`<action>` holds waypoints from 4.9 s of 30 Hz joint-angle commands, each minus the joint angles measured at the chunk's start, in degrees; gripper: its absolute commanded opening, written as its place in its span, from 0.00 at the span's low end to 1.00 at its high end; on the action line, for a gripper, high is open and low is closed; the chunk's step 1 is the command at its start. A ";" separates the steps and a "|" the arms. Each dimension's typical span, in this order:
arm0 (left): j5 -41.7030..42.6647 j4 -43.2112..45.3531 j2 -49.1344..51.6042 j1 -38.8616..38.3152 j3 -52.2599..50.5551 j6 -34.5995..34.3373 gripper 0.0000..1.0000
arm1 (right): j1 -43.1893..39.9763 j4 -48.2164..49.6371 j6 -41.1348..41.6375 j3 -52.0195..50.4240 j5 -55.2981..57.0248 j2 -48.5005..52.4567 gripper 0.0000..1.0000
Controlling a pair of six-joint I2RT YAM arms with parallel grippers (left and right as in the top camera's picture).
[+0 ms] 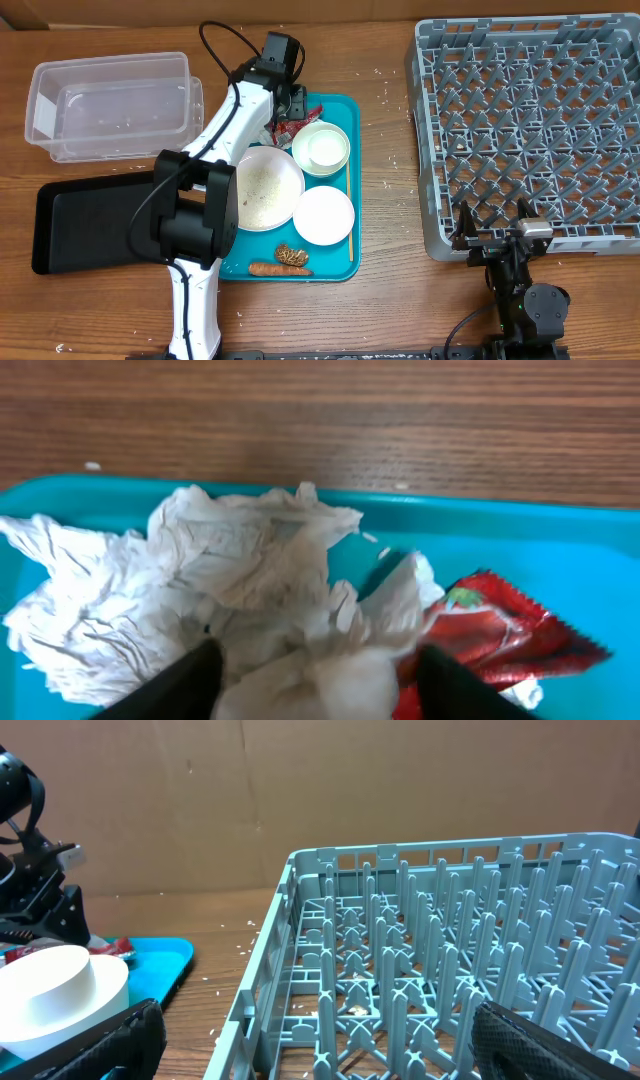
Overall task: Sort waste into correct bins and load items into the dishwasher
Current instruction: 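Reach the left gripper to the crumpled white tissue and grasp it, then carry the tissue left and release it into the clear plastic bin, then move the left gripper back and grasp the red wrapper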
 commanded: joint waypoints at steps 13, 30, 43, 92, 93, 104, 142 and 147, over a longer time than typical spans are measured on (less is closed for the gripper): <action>-0.50 -2.34 0.39 0.24 3.34 -0.55 0.38 | 0.33 0.37 -0.02 -0.59 -0.11 -0.52 1.00; -1.03 -14.27 -0.37 0.26 19.08 -0.50 0.04 | 0.33 0.37 -0.02 -0.59 -0.11 -0.52 1.00; -11.17 -35.43 -0.37 3.93 43.63 -2.91 0.04 | 0.33 0.37 -0.02 -0.59 -0.11 -0.52 1.00; -8.41 -55.17 1.40 32.79 47.84 -11.41 0.75 | 0.33 0.37 -0.02 -0.59 -0.11 -0.52 1.00; -6.49 -55.17 1.40 33.59 46.60 -10.21 0.80 | 0.33 0.37 -0.02 -0.59 -0.11 -0.52 1.00; 6.69 -54.82 1.40 42.75 32.70 -9.25 0.96 | 0.33 0.37 -0.02 -0.59 -0.11 -0.52 1.00; 12.83 -41.35 1.36 40.44 31.17 -9.44 0.43 | 0.33 0.37 -0.02 -0.59 -0.11 -0.52 1.00; 21.40 -41.38 1.36 39.58 32.11 -7.76 0.43 | 0.33 0.37 -0.02 -0.59 -0.11 -0.52 1.00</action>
